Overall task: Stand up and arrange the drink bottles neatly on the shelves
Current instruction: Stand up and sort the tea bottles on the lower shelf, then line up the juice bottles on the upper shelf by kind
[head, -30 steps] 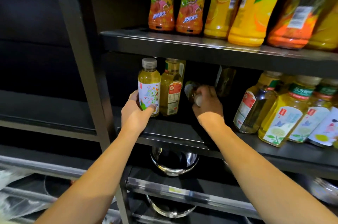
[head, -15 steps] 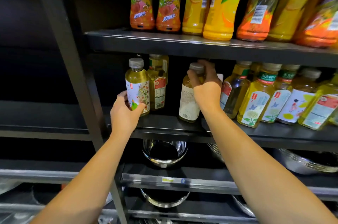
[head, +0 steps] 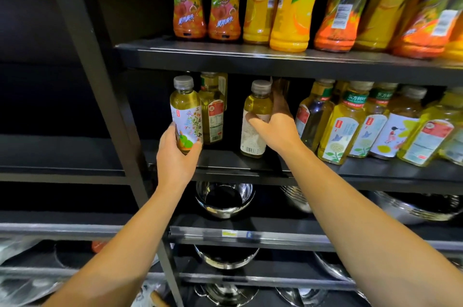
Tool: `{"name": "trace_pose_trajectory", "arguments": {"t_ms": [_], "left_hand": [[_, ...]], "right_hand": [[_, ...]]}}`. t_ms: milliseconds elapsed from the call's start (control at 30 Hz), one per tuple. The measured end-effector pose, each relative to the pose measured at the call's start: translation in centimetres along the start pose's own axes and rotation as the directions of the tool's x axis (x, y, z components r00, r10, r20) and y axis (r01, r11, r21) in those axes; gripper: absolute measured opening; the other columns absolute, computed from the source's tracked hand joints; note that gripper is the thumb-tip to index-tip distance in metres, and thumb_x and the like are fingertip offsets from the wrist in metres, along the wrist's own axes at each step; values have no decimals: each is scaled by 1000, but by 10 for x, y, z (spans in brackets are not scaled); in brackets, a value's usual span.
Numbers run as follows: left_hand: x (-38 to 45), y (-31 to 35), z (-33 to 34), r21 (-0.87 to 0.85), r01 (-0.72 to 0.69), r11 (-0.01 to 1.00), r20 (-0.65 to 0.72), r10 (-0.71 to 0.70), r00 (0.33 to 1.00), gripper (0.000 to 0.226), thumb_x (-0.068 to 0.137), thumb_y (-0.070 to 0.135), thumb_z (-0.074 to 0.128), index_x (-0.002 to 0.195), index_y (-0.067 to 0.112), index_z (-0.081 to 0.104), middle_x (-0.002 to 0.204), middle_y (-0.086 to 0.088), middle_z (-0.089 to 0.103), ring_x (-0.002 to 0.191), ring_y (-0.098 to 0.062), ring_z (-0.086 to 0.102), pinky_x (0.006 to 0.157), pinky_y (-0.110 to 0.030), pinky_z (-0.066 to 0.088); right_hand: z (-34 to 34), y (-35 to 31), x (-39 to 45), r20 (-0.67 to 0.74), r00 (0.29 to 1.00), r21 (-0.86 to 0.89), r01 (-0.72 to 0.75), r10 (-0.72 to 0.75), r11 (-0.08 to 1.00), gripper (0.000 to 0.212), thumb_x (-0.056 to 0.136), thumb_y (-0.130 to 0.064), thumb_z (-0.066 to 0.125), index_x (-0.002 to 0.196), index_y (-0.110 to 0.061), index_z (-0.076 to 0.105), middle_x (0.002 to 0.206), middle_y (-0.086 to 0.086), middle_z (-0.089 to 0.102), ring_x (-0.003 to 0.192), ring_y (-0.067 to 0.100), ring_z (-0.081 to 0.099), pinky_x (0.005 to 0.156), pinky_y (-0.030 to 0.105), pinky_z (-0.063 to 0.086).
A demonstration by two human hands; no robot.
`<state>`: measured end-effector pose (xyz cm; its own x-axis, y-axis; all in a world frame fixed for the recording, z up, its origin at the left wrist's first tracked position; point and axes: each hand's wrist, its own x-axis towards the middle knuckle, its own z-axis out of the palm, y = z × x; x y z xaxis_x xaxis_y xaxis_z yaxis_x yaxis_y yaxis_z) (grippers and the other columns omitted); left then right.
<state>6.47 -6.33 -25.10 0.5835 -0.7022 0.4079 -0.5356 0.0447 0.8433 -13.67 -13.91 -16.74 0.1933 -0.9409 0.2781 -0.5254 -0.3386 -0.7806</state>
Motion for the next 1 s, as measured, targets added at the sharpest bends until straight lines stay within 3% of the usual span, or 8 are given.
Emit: {"name": "trace_pose_trajectory", "arguments": {"t_ms": [67,133,200,267,333,467,667,1000], "left_hand": [[-5,5,-4,16,14,1000,17,-14,1000,70,86,39,71,146,23,40,139,6,51,123,-7,48,100,-26,42],[-12,15,-9,9,21,1000,32,-21,999,69,87,37,70,147,23,40,140,10,51,124,-5,48,97,-20,40],[-21,32,-15,-21,26,999,36,-25,999,64,89,32,69,145,21,41,135,15,50,118,0,47,90,-13,35],[-29,52,-21,-40,14,999,35,-13,999,62,90,28,69,145,21,42,131,15,52,119,-3,49,94,-17,38],[-36,76,-29,-26,-21,999,25,21,999,63,90,29,68,147,21,42,136,10,54,122,-7,51,104,-25,41],[-47,125,-45,-1,-122,993,-3,122,993,58,89,30,67,143,24,48,132,10,57,118,-4,53,100,-23,40],[-43,188,-60,47,-256,965,-9,257,966,57,89,33,67,143,25,48,139,8,55,125,-8,51,102,-24,38],[18,247,-66,144,-336,931,-57,347,936,62,89,44,65,144,21,46,139,2,54,126,-16,51,102,-31,40]], "right_hand": [[-7,-3,-6,-24,1000,-29,17,-17,999,37,91,-38,65,71,-10,53,64,1,55,62,16,52,63,35,41],[-13,-2,-11,-42,999,-56,30,-32,998,40,90,-43,65,64,-18,48,62,-4,52,59,11,51,54,28,37],[-22,-3,-18,-46,997,-82,64,-68,995,34,87,-51,65,86,-18,56,84,-2,58,77,13,57,62,26,45],[-32,-1,-24,-36,992,-115,113,-118,987,59,85,-55,63,125,-12,52,113,3,56,104,19,54,83,32,48],[-45,-4,-33,-52,980,-100,187,-193,977,70,87,-51,64,142,-15,40,132,4,50,122,20,47,96,34,44],[-79,-15,-50,-91,944,-61,312,-317,948,62,89,-42,66,142,-20,44,140,-4,49,128,13,46,102,30,40],[-125,-40,-62,-163,893,-89,410,-420,908,36,87,-39,68,119,-22,63,112,-9,60,99,8,57,87,38,52],[-178,-77,-20,-333,837,-137,414,-435,900,57,85,-40,70,135,-20,48,132,-4,50,121,14,49,99,33,45]]}}
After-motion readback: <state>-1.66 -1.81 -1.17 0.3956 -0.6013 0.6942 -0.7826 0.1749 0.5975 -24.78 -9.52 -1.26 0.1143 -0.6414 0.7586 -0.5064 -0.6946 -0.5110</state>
